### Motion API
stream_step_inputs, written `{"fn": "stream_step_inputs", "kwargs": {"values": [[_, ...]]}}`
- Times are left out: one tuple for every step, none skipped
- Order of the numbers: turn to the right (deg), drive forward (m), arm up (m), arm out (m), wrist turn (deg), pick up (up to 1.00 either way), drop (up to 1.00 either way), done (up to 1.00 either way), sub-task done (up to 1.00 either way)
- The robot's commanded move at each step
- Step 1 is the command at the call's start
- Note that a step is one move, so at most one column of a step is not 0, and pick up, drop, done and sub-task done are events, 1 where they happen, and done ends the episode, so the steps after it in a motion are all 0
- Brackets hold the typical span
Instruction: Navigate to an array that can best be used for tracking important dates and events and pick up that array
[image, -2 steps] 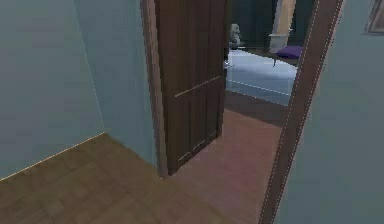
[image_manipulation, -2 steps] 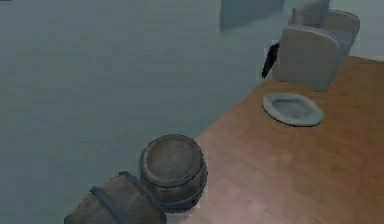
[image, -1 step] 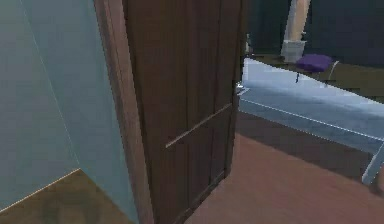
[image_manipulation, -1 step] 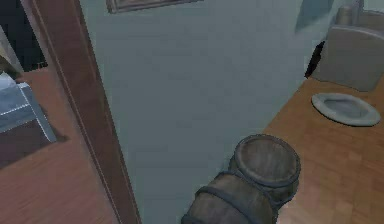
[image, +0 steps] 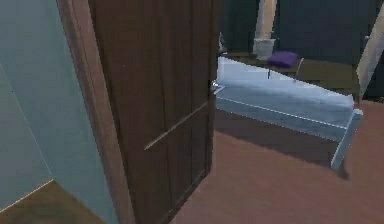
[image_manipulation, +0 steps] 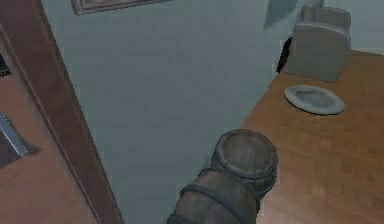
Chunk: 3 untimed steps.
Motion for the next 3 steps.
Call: {"fn": "stream_step_inputs", "kwargs": {"values": [[0.0,0.65,0.00,0.00,0.0,0.00,0.00,0.00,0.00],[45.0,0.00,0.00,0.00,0.0,0.00,0.00,0.00,0.00],[24.0,0.00,0.00,0.00,0.0,0.00,0.00,0.00,0.00]]}}
